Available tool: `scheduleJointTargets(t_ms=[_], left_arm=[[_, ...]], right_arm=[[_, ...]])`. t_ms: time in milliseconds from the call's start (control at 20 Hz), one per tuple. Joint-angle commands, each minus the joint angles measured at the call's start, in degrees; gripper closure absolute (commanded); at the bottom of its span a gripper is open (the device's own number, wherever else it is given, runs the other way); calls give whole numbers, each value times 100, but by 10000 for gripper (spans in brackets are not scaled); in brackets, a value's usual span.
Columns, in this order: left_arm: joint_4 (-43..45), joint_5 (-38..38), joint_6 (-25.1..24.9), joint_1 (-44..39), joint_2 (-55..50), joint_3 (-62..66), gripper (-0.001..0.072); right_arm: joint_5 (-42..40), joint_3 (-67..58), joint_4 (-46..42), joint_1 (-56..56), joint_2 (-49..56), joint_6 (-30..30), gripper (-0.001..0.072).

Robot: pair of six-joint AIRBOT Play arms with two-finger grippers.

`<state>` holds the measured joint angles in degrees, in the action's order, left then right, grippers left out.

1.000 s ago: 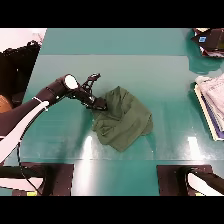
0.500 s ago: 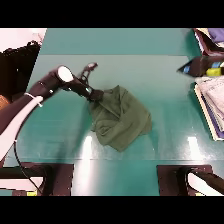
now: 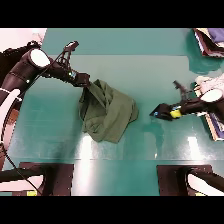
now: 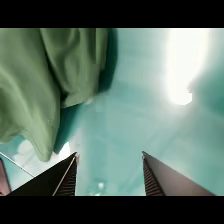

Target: Fold the shirts.

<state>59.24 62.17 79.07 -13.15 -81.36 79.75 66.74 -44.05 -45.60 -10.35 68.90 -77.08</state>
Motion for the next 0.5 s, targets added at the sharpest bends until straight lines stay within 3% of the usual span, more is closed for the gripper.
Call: scheduleJointTargets(t_ms=[0,250,350,450], left_arm=[[15,42,2,33,24,24,680],[44,90,0,33,24,24,681],[42,90,0,33,24,24,680],[39,122,0,33,24,26,681]], right_arm=[[-1023,313,935,-579,654,313,266],[-1283,-433,1054,-1099,1578,363,286],[-1283,-739,1034,-1204,1770,365,449],[-1281,-931,835,-1213,1827,391,683]])
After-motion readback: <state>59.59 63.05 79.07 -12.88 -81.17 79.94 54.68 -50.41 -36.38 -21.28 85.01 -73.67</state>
